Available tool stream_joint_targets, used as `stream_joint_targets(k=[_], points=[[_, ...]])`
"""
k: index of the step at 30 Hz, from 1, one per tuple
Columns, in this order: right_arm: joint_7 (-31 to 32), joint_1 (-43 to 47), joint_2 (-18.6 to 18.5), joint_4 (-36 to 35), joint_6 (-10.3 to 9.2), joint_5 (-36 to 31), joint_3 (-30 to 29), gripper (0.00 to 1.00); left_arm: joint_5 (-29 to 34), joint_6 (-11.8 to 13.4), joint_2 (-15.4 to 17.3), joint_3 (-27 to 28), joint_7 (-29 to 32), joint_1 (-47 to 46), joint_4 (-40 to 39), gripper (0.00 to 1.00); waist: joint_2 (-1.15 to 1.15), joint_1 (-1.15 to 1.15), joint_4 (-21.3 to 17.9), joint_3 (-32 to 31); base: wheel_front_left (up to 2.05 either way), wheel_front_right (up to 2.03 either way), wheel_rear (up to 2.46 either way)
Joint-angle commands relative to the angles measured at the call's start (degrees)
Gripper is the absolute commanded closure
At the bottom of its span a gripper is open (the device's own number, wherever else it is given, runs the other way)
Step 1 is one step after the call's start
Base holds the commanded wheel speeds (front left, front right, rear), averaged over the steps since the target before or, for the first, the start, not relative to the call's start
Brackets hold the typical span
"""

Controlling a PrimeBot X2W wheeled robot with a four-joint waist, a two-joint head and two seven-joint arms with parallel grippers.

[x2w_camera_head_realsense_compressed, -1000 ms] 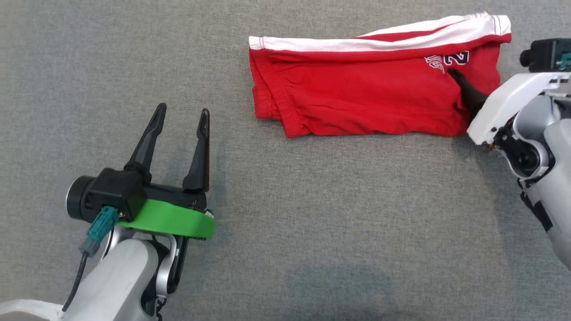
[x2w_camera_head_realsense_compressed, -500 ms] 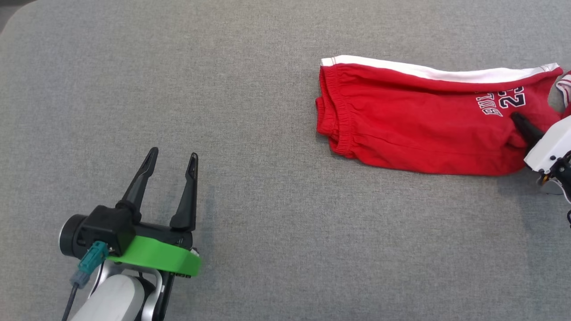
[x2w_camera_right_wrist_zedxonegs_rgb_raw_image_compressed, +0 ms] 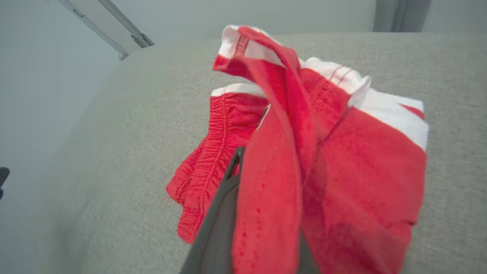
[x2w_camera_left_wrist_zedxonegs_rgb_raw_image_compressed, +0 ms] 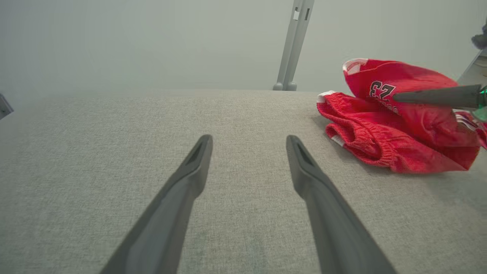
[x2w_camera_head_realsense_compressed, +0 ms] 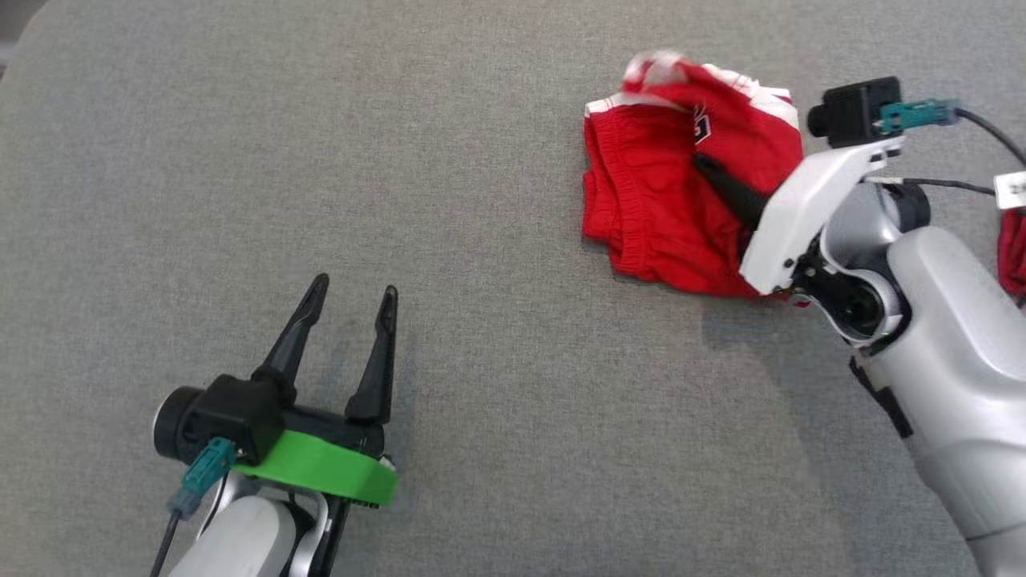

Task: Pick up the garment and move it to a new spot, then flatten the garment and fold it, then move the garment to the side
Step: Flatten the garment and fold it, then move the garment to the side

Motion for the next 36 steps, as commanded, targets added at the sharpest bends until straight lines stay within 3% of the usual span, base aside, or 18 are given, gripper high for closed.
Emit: stream_joint_targets(k=[1, 8, 10, 12, 13, 23, 26, 30, 34, 36], points=[[0.8, -1.2, 1.7, 1.7, 0.02, -2.6, 0.6, 1.0, 0.7, -0.7, -0.7, -0.3, -0.3, -1.7, 0.2, 0.0, 0.16, 0.0, 0.9, 1.0, 0.0, 0.0, 0.0], [2.2, -3.8, 8.5, 7.1, 0.02, -8.8, 1.7, 1.0, 1.4, -2.4, -2.7, -1.1, -0.3, -3.6, 2.2, 0.0, 0.16, 0.0, 3.2, 2.0, 0.0, 0.0, 0.0], [2.8, -3.9, 8.9, 7.4, 0.02, -9.1, 2.4, 0.93, 1.6, -2.7, -3.0, -0.7, -0.3, -3.5, 2.6, 0.0, 0.16, 0.0, 3.4, 1.9, 0.0, 0.0, 0.0], [2.7, -4.1, 9.1, 7.1, 0.02, -9.8, 3.4, 0.58, 1.7, -2.8, -3.3, -0.3, -0.3, -3.1, 2.9, 0.0, 0.16, 0.0, 3.4, 1.7, 0.0, 0.0, 0.0], [2.4, -4.0, 9.3, 7.2, 0.02, -9.8, 3.4, 0.0, 1.7, -2.9, -3.4, -0.1, -0.3, -2.8, 3.1, 0.0, 0.16, 0.0, 3.3, 1.4, 0.0, 0.0, 0.0], [-1.7, -1.5, 9.6, -1.7, 0.02, -7.1, 2.6, 0.0, 2.0, -2.8, -2.7, 2.2, -0.3, 0.0, 2.8, 0.0, 0.16, 0.0, 0.7, -0.3, 0.0, 0.0, 0.0], [-1.2, 1.8, 6.2, -7.3, 0.02, -7.6, -0.1, 0.0, 2.2, -2.3, -2.2, 3.2, -0.2, 1.0, 1.6, 0.0, 0.16, 0.0, -1.0, -0.1, 0.0, 0.0, 0.0], [0.0, 5.4, 3.3, -8.2, 0.02, -9.4, -5.8, 0.0, 2.4, -2.2, -2.1, 3.0, -0.2, 1.1, 0.6, 0.0, 0.16, 0.0, -1.7, 1.1, 0.0, 0.0, 0.0], [1.5, 7.0, 2.7, -6.8, 0.02, -10.5, -11.5, 0.0, 2.6, -2.6, -2.8, 2.5, -0.2, -0.7, 0.1, 0.0, 0.16, 0.0, -1.2, 3.1, 0.0, 0.0, 0.0], [2.8, 6.5, 4.5, -5.3, 0.02, -8.6, -13.8, 0.0, 2.9, -3.1, -3.4, 2.0, -0.2, -1.6, 0.4, 0.0, 0.16, 0.0, -0.3, 4.2, 0.0, 0.0, 0.0]])
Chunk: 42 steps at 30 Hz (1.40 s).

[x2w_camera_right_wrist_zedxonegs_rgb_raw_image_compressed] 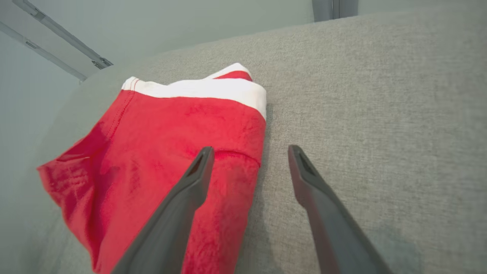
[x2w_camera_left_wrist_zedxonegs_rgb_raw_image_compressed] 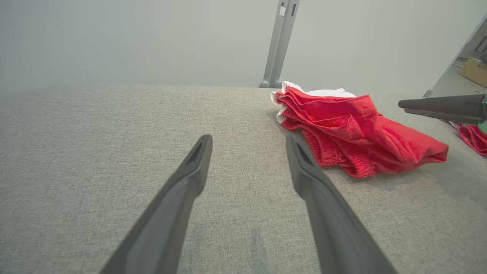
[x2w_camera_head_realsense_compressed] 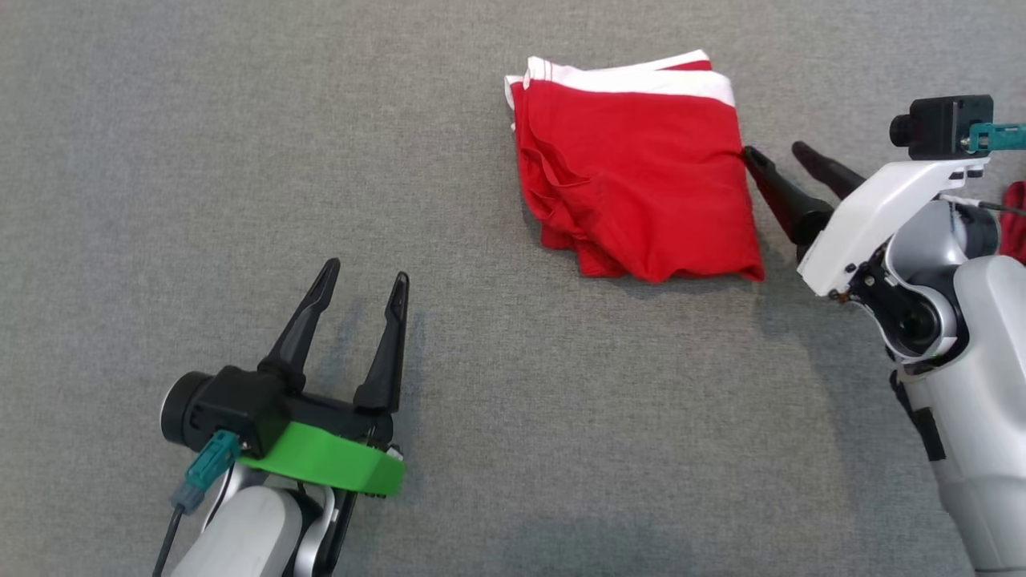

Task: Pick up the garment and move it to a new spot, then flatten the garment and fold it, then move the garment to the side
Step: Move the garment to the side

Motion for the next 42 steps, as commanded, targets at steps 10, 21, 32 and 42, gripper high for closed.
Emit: stream_joint_targets(k=[10, 21, 32, 42], points=[[3.8, -3.3, 5.4, 9.1, 0.02, 2.6, -1.1, 0.45, 0.5, -0.9, -0.9, 1.2, -0.1, -1.0, 2.0, 0.0, 0.16, 0.0, 2.2, 0.4, 0.0, 0.0, 0.0], [-1.4, 0.7, 5.5, 6.5, 0.02, 12.5, 4.1, 1.0, 0.9, 0.2, 3.5, 4.3, 0.7, 1.6, 0.4, 0.0, 0.16, 0.0, -12.8, -2.5, 0.0, 0.0, 0.0], [-5.2, -0.2, -6.1, 7.0, 0.02, 8.3, 5.2, 1.0, 1.4, 0.4, 5.2, 3.1, 4.9, -0.1, -2.0, 0.0, 0.16, 0.0, -22.8, -2.4, 0.0, 0.0, 0.0], [-0.5, -11.3, -10.5, 4.6, 0.02, 5.7, 10.8, 1.0, 0.5, 1.3, 4.0, 2.8, 5.7, -0.8, -1.9, 0.0, 0.16, 0.0, -21.7, -1.6, 0.0, 0.0, 0.0]])
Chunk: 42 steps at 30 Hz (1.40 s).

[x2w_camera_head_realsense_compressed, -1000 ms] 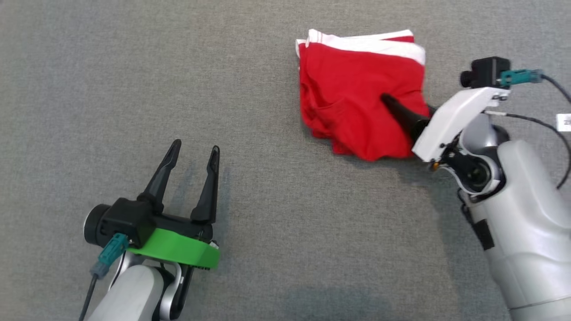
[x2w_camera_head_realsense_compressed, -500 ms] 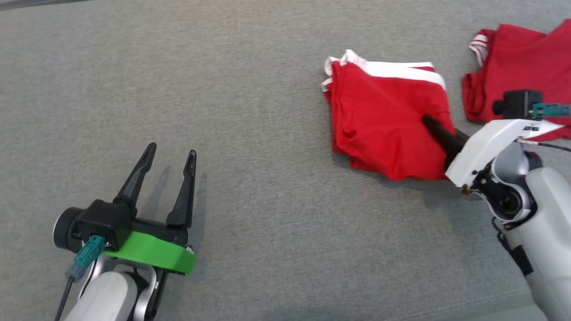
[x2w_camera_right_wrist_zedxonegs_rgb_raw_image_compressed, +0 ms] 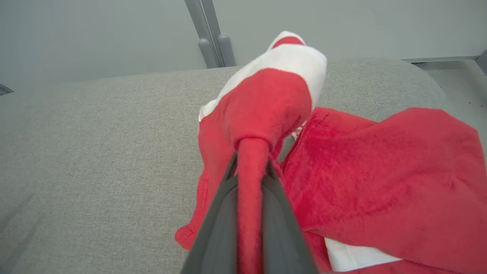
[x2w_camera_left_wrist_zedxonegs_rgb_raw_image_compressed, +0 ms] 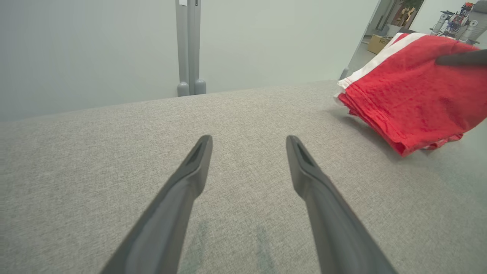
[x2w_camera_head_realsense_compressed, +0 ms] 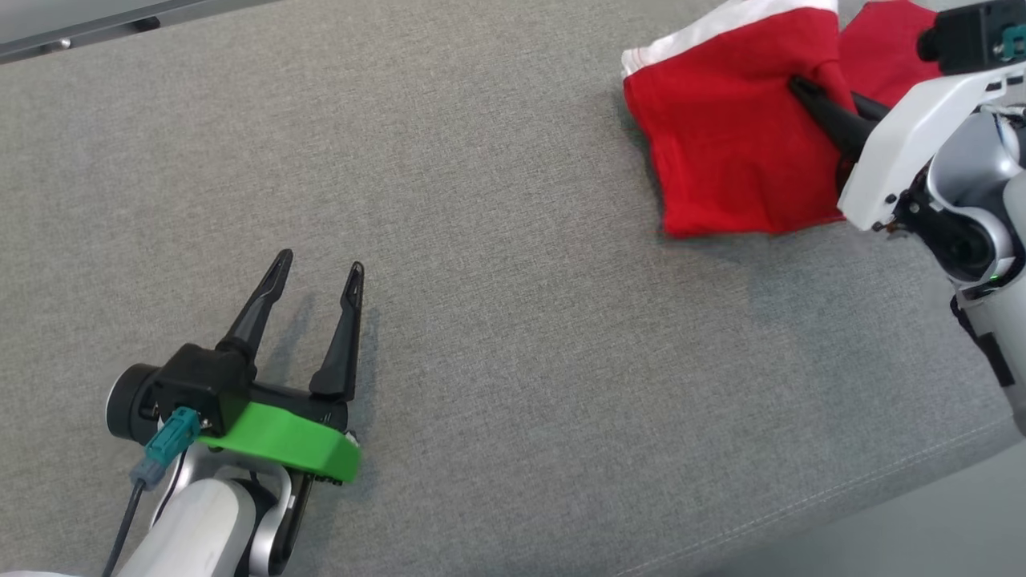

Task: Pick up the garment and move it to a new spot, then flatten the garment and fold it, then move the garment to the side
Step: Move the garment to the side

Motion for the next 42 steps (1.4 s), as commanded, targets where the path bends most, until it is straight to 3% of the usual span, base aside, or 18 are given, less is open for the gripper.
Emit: stream_joint_targets(k=[1, 8, 15, 16, 17, 18, 23, 30, 35, 42], points=[[0.8, -1.0, -1.2, -0.4, 0.02, 0.6, -0.1, 1.0, -0.2, 0.5, 0.2, 0.5, -0.1, -0.2, -0.2, 0.0, 0.16, 0.0, 0.6, 0.6, 0.0, 0.0, 0.0], [4.4, -3.2, -6.0, 0.5, 0.01, 0.3, -2.1, 1.0, -0.2, 1.0, 1.0, 0.7, 0.4, 0.0, -1.3, 0.0, 0.16, 0.0, 1.1, 3.2, 0.0, 0.0, 0.0], [1.2, -3.4, -9.6, 7.5, 0.01, -5.5, -6.4, 1.0, 0.2, 1.0, 0.3, -0.1, 1.0, -2.0, -1.7, 0.0, 0.16, 0.0, 1.9, 4.7, 0.0, 0.0, 0.0], [-0.5, -3.7, -9.7, 8.5, 0.01, -7.5, -6.4, 0.78, 0.2, 1.0, 0.1, -0.2, 1.1, -2.2, -1.7, 0.0, 0.16, 0.0, 2.0, 4.8, 0.0, 0.0, 0.0], [-3.0, -4.1, -9.6, 9.5, 0.01, -9.9, -6.6, 0.27, 0.2, 1.0, 0.0, -0.3, 1.1, -2.4, -1.6, 0.0, 0.16, 0.0, 2.0, 4.9, 0.0, 0.0, 0.0], [-5.7, -4.4, -8.6, 10.7, 0.01, -11.8, -6.9, 0.0, 0.1, 0.9, -0.1, -0.4, 1.0, -2.5, -1.4, 0.0, 0.16, 0.0, 2.1, 4.9, 0.0, 0.0, 0.0], [-17.8, -4.5, -4.1, 17.7, -0.04, -19.8, -9.9, 0.0, -0.3, 0.9, -0.7, -0.7, 0.5, -2.7, -0.7, 0.0, 0.16, 0.0, 2.3, 4.6, 0.0, 0.0, 0.0], [-23.2, -2.5, -1.2, 20.6, -0.02, -25.8, -11.1, 0.0, -1.6, 1.7, -1.1, -0.1, -0.8, -0.3, 0.1, 0.0, 0.16, 0.0, 2.5, 2.7, 0.0, 0.0, 0.0], [-29.7, 1.8, -0.2, 15.0, -0.02, -26.8, -12.9, 0.0, -2.5, 1.8, -0.9, 0.9, -2.4, 1.8, 0.4, 0.0, 0.16, 0.0, 3.3, -0.5, 0.0, 0.0, 0.0], [-34.7, 16.7, 3.8, -2.6, -0.01, -26.8, -18.4, 0.0, -3.4, 2.3, -1.8, 5.0, -5.5, 5.4, 2.7, 0.0, 0.16, 0.0, 8.0, -7.7, 0.0, 0.0, 0.0]])
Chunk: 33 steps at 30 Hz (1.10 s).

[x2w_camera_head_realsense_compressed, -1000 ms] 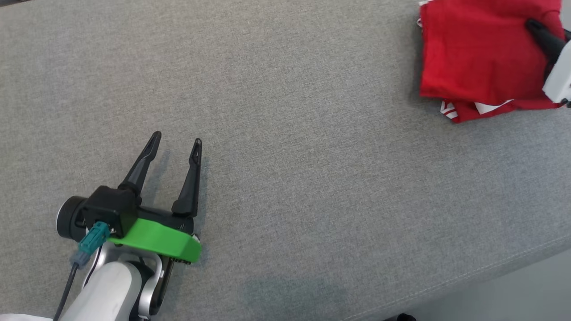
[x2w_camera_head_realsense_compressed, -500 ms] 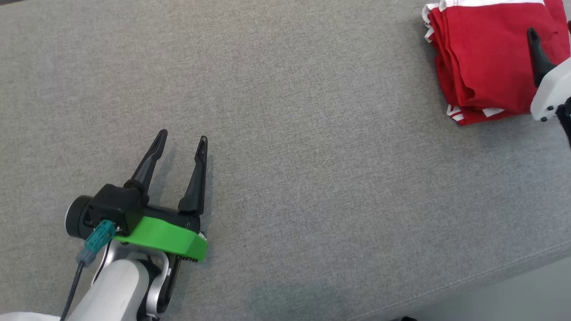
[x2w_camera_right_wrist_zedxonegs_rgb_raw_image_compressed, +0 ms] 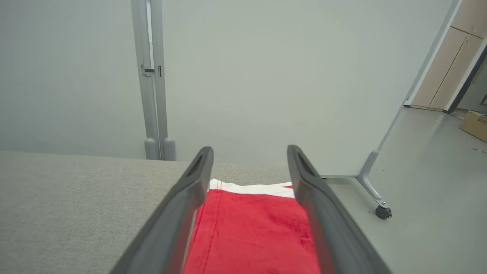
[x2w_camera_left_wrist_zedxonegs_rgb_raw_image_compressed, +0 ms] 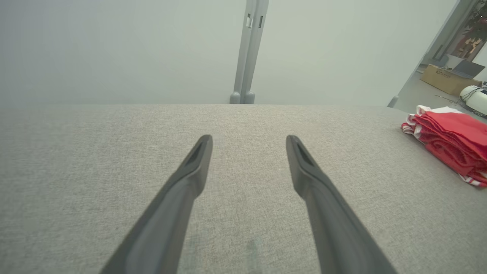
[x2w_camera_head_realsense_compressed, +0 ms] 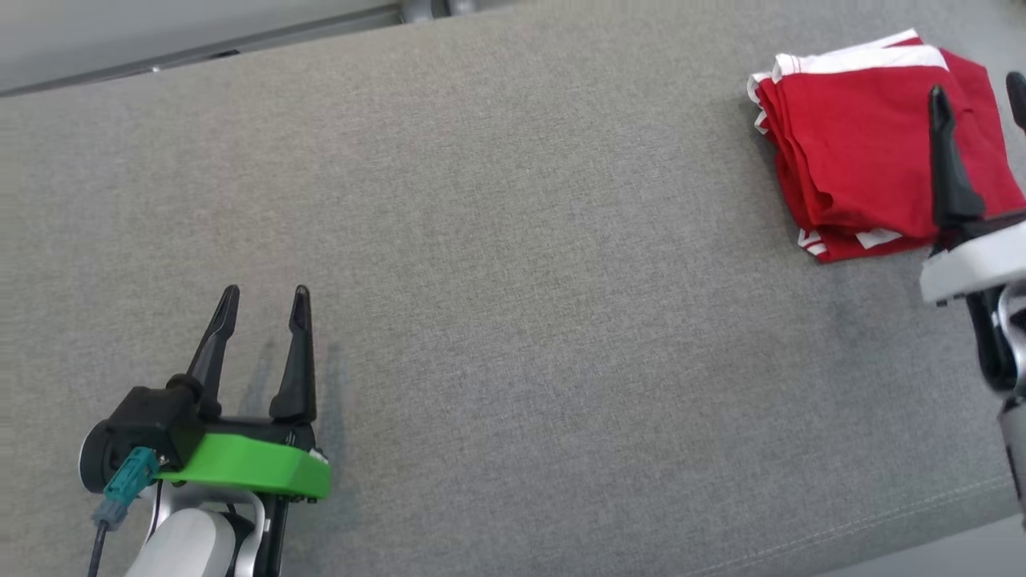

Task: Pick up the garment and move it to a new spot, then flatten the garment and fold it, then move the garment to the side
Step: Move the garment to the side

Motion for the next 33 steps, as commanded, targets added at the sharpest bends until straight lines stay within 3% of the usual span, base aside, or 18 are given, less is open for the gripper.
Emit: stream_joint_targets(k=[1, 6, 16, 25, 33], points=[[-0.5, 3.2, 1.3, -1.9, -0.02, -0.1, -0.2, 0.0, 0.4, -0.2, -0.2, 0.6, -0.6, 1.4, 0.5, 0.0, 0.16, 0.0, 4.1, -4.4, 0.0, 0.0, 0.0], [-1.5, 13.4, 5.4, -8.5, -0.04, -2.3, -2.3, 0.0, 0.7, -1.5, -0.2, 2.4, -1.0, 4.5, 3.3, 0.0, 0.16, 0.0, 7.7, -8.1, 0.0, 0.0, 0.0], [-3.4, 24.8, 13.3, -8.7, -0.04, -12.5, -3.7, 0.0, 1.3, -5.7, -1.7, 7.2, -0.9, 8.1, 6.7, 0.0, 0.16, 0.0, 12.4, -12.0, 0.0, 0.0, 0.0], [-3.8, 29.5, 18.5, -8.9, -0.04, -19.0, -8.9, 0.0, 2.2, -10.0, -3.3, 9.3, -0.9, 10.0, 9.2, 0.0, 0.16, 0.0, 12.4, -14.9, 0.0, 0.0, 0.0], [-3.9, 30.5, 19.6, -8.8, -0.04, -22.1, -10.7, 0.0, 3.4, -11.1, -4.0, 10.6, -0.9, 11.3, 10.2, 0.0, 0.16, 0.0, 11.3, -16.6, 0.0, 0.0, 0.0]])
